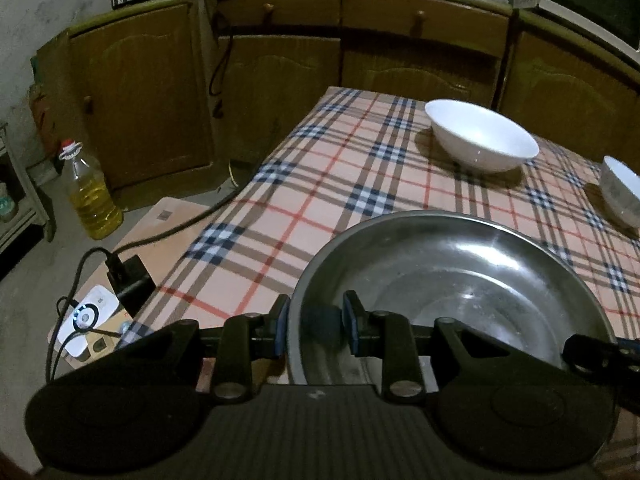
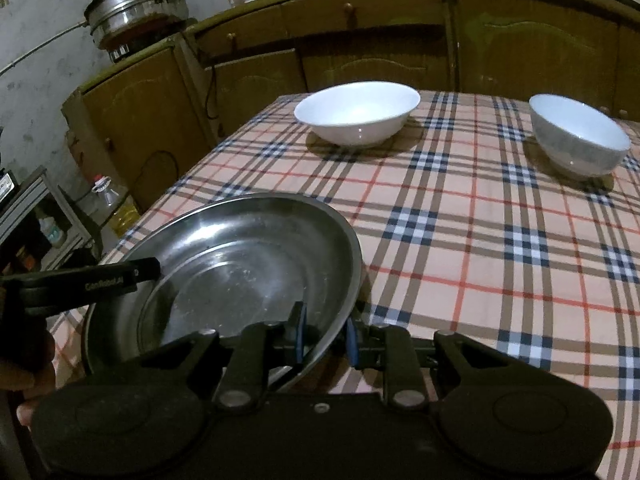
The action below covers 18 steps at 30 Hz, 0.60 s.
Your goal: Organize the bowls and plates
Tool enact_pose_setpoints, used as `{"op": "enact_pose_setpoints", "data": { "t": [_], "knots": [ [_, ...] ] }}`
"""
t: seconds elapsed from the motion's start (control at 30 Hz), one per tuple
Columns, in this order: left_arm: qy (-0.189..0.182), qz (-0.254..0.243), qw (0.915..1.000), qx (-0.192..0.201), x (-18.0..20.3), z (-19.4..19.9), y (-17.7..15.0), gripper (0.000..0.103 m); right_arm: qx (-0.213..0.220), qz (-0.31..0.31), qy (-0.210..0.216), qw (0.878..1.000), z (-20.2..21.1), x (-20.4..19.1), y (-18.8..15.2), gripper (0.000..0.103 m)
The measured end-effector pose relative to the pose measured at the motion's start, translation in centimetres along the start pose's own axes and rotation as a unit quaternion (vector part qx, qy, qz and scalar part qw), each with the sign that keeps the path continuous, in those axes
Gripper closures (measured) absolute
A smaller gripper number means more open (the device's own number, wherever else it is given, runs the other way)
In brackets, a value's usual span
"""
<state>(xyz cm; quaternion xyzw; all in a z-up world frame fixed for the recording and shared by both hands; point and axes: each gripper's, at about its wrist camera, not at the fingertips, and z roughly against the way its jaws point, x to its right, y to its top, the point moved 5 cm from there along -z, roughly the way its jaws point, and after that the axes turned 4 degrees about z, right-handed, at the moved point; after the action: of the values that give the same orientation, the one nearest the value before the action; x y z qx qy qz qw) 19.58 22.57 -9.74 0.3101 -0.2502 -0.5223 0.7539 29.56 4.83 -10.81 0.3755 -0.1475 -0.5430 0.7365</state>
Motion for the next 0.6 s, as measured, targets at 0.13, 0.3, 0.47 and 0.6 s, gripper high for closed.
{"op": "enact_pose_setpoints", "data": {
  "t": [0.13,0.3,0.47,0.6],
  "knots": [
    [0.002,-0.001,1.0,0.004,0.0,0.0,0.0,0.074,0.003,-0.002,0.001,1.0,0.0,0.1,-0.2,0.076],
    [0.012,-0.01,0.9999,0.002,0.1,-0.2,-0.5,0.073,-0.004,0.003,-0.003,1.0,-0.2,0.0,-0.4,0.076],
    [0.011,-0.008,0.9999,0.004,0.1,0.2,-0.4,0.073,-0.011,-0.005,-0.018,1.0,-0.1,0.4,-0.7,0.072],
    [0.021,-0.004,0.9997,0.009,0.1,0.7,-0.3,0.072,0.009,-0.003,-0.021,1.0,1.4,0.9,0.0,0.07]
  ]
}}
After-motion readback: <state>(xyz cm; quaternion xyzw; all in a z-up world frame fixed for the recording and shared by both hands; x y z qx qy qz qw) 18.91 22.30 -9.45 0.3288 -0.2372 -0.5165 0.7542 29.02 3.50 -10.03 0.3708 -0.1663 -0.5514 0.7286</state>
